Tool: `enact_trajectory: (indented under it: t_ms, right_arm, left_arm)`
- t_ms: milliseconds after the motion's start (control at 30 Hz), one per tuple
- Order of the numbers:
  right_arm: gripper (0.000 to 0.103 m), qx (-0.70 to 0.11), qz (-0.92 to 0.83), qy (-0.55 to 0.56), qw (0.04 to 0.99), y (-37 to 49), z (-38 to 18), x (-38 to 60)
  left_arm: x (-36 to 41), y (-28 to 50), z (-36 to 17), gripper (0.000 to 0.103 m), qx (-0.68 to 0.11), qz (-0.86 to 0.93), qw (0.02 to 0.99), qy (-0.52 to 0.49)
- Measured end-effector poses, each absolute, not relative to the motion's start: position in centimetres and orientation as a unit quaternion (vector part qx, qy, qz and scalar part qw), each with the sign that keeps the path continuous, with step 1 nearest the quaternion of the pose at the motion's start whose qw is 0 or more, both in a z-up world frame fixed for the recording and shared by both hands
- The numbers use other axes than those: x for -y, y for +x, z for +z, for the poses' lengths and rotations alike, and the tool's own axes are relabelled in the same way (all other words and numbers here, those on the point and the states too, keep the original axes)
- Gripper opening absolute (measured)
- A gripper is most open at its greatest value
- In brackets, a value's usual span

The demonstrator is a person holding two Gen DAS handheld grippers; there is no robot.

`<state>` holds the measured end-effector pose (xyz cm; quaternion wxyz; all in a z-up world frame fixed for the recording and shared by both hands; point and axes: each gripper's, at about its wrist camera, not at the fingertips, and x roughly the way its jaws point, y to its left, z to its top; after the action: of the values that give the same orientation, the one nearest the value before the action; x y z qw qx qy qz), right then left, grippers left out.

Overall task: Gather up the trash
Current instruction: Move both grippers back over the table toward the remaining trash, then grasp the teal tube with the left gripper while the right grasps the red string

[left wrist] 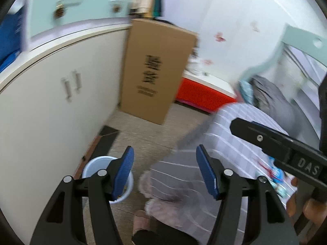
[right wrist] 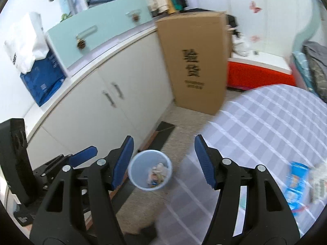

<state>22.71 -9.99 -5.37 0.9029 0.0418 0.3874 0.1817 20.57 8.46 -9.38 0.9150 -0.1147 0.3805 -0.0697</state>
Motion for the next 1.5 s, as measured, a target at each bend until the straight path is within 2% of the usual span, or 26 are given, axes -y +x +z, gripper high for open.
enact_trajectory:
  t_ms: [333,733,833,900,967,1000,1067,1133,1300,1400,1500]
  right_arm:
    - [0.062,-0.387,0.078,0.063,0.916,17.4,-5.6,24.8]
    - [0.062,-0.394,0.059,0.096,0.912,15.1,-7.5,31.8]
    - [0.062,-0.398,0.065,0.101,0.909,15.4,-8.1,32.0]
    - [0.062,-0.399,0.066,0.101,0.909,15.8,-8.2,31.9]
    - [0.061,-0.399,0.070,0.101,0.909,16.1,-8.2,31.7]
    - [0.061,-0.399,0.071,0.097,0.909,16.3,-8.2,31.4]
    - [0.061,-0.402,0.077,0.091,0.908,16.7,-8.3,30.8]
    - [0.061,-0.406,0.086,0.081,0.906,17.2,-8.4,30.0]
    - [0.061,-0.420,0.107,0.060,0.899,18.6,-9.2,27.6]
    - [0.045,-0.439,0.110,0.047,0.890,19.8,-10.1,26.4]
    - [0.042,-0.453,0.113,0.037,0.884,20.4,-10.8,25.3]
  left_arm:
    - [4.9,18.5,-9.9,0.062,-0.435,-0.192,0.870,-0.129]
    - [13.6,20.1,-14.3,0.059,-0.501,-0.199,0.826,-0.164]
    - [14.3,20.5,-15.0,0.053,-0.503,-0.179,0.832,-0.149]
    - [14.3,20.7,-14.9,0.038,-0.499,-0.166,0.839,-0.137]
    - [14.1,21.0,-15.1,0.033,-0.498,-0.170,0.838,-0.143]
    - [13.9,21.2,-15.1,0.025,-0.498,-0.172,0.838,-0.145]
    - [13.3,21.2,-15.2,0.020,-0.493,-0.178,0.838,-0.151]
    - [12.5,21.2,-15.0,0.002,-0.485,-0.182,0.841,-0.155]
    - [10.1,22.1,-14.5,0.000,-0.480,-0.164,0.848,-0.156]
    - [8.8,22.4,-14.5,0.000,-0.482,-0.174,0.841,-0.172]
    - [8.4,22.2,-14.0,0.001,-0.481,-0.182,0.840,-0.171]
